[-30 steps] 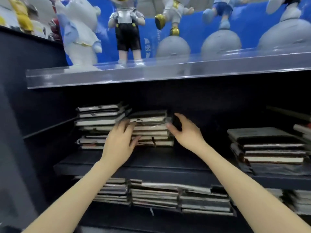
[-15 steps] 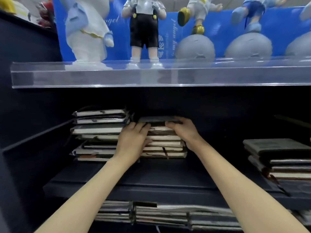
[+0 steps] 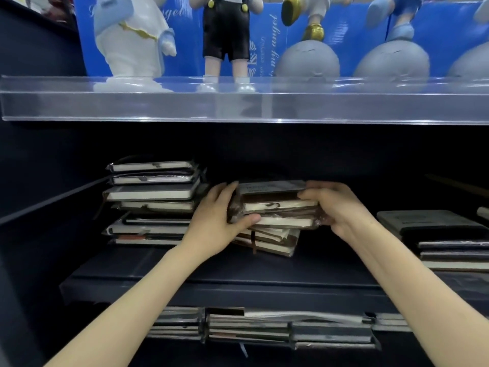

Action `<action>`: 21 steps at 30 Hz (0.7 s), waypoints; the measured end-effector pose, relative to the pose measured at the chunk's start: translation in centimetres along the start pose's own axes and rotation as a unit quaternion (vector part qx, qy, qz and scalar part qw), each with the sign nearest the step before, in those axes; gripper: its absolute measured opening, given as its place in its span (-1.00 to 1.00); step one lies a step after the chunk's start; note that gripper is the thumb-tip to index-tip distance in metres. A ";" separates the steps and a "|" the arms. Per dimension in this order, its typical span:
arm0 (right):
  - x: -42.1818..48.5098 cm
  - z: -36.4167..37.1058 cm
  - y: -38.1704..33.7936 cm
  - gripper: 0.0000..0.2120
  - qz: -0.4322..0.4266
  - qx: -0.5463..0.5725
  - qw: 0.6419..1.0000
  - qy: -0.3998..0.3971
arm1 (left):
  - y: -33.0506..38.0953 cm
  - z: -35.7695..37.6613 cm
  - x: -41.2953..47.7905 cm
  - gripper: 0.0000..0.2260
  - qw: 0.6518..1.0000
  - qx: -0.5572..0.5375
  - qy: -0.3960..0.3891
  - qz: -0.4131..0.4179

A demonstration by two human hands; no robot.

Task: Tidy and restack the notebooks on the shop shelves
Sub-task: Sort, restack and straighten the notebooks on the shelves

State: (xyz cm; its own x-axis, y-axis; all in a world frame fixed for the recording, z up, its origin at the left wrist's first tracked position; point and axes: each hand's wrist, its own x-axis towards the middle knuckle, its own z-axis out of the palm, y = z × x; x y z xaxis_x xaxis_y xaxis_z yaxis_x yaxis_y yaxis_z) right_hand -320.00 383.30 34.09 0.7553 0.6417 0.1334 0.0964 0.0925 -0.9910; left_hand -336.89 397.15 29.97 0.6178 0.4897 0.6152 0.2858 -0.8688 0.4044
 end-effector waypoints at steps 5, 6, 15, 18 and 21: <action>-1.7 0.0 0.4 -0.72 0.032 0.032 0.999 -0.001 | 1.8 0.2 -1.2 -0.22 0.992 -0.111 -0.023 -0.051; -2.1 -0.3 0.3 -0.71 0.055 0.057 0.997 -0.002 | 2.0 0.2 -1.6 -0.25 0.990 -0.131 -0.022 -0.050; -2.4 -0.7 -0.8 -0.78 0.185 0.075 0.978 -0.064 | 3.6 -0.8 -2.2 -0.35 0.930 -0.320 -0.004 -0.182; -4.4 -1.5 0.3 -0.83 0.157 0.116 0.979 -0.056 | 3.4 -1.0 -1.6 -0.51 0.920 -0.321 -0.044 -0.222; -7.3 -3.2 1.2 -0.83 0.110 0.128 0.984 -0.052 | 4.5 -1.1 -2.1 -0.24 0.866 -0.394 -0.145 -0.270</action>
State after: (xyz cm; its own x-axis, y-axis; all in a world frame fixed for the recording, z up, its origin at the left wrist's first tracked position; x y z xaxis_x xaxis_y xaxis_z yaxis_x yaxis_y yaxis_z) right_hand -323.31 376.29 31.90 0.6683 0.7405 -0.0718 -0.2389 0.1222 -0.9633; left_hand -337.67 392.27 31.28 0.7405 0.6707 0.0436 0.0708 -0.1425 0.9873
